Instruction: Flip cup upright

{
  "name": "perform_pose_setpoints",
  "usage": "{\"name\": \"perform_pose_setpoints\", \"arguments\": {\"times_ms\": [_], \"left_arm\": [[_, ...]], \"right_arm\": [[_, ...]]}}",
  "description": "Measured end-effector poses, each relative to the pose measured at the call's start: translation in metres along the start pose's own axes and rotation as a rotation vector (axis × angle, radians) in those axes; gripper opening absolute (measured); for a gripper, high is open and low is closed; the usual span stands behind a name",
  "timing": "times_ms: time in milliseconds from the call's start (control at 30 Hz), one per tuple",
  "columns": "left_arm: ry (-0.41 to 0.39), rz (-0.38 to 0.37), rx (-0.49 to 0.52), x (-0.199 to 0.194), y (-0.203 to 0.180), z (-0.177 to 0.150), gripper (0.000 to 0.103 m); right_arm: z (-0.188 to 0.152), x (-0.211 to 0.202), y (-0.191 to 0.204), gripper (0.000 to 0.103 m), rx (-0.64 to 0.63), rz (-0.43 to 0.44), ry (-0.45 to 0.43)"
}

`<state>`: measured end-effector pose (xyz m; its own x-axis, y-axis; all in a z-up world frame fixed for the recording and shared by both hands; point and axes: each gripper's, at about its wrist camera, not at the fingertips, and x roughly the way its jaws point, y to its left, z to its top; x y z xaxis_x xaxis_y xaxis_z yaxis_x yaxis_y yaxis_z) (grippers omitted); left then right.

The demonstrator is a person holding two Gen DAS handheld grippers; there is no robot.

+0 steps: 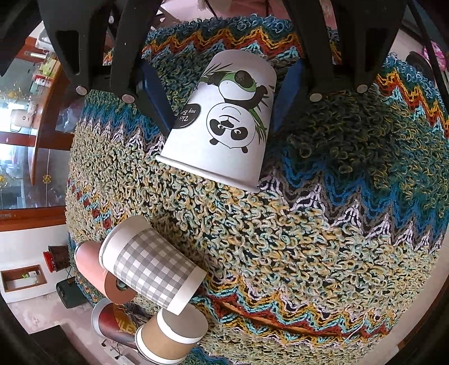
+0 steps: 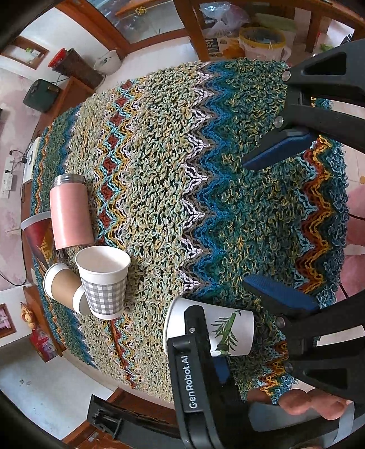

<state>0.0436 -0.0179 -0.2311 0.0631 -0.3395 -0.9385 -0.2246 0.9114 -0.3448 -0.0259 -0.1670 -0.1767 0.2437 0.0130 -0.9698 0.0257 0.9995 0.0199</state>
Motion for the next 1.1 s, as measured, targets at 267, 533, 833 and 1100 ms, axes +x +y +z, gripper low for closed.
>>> {"name": "perform_pose_setpoints", "arguments": {"times_ms": [267,533,833,1100], "left_arm": [[-0.012,0.045,0.060,-0.007,-0.001,0.000,0.077],[-0.001,0.022,0.072,-0.009,-0.002,0.000,0.093],[-0.043,0.024,0.090,-0.038,0.009,-0.005,0.093],[-0.181,0.092,0.116,-0.095,0.027,-0.024,0.093]], "right_arm": [[0.001,0.001,-0.001,0.078,0.006,0.013,-0.003],[0.002,0.002,0.002,0.078,-0.002,0.025,-0.006],[0.004,0.001,0.006,0.078,-0.010,0.060,-0.003],[0.006,-0.008,0.020,0.078,-0.042,0.118,-0.020]]}}
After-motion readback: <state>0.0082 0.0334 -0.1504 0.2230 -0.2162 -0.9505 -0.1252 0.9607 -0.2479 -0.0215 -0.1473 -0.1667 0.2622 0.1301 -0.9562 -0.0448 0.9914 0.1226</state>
